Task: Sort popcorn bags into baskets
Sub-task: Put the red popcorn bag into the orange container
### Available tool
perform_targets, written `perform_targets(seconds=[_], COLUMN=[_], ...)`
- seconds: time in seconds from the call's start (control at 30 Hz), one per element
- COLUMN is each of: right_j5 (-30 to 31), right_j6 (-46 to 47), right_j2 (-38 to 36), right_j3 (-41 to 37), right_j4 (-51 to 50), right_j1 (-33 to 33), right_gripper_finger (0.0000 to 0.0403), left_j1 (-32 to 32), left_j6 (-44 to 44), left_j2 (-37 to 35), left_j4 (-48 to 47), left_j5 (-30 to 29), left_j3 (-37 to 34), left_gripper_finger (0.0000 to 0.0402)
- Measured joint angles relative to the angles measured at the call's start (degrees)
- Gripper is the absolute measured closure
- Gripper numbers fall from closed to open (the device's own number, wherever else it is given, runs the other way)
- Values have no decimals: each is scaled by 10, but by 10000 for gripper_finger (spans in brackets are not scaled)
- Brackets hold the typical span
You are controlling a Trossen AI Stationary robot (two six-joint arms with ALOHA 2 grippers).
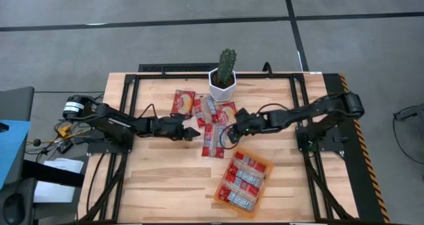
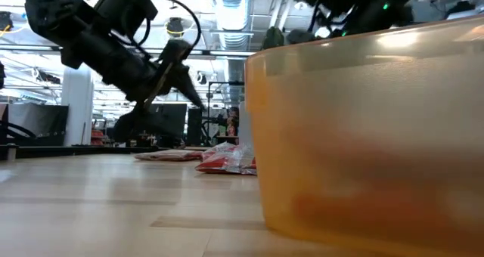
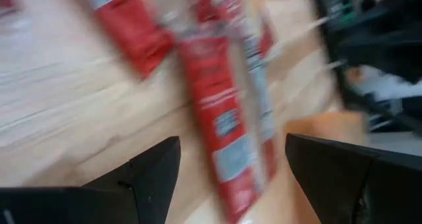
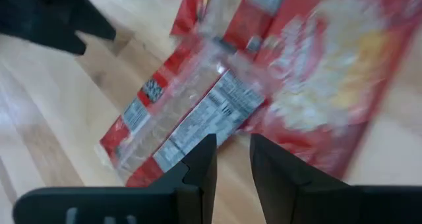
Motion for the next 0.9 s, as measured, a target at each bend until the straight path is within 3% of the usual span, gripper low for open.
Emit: perform_targets(seconds=[0.2, 0.5, 0.9], right_j5=[-39, -52, -80], right_j6=[68, 91, 29], right_j2=[75, 154, 231], right_j3=[5, 48, 142], right_j4=[73, 38, -13], right_j1=[1, 21, 11], right_gripper_finger=[285, 285, 299], left_j1=[16, 18, 19], left_j6=[2, 16, -8], left_j2=[0, 17, 148], left_j4=[-38, -42, 114], left_j5=[20, 22, 54], left_j3=[0, 0, 12], left_gripper_finger=[138, 138, 139])
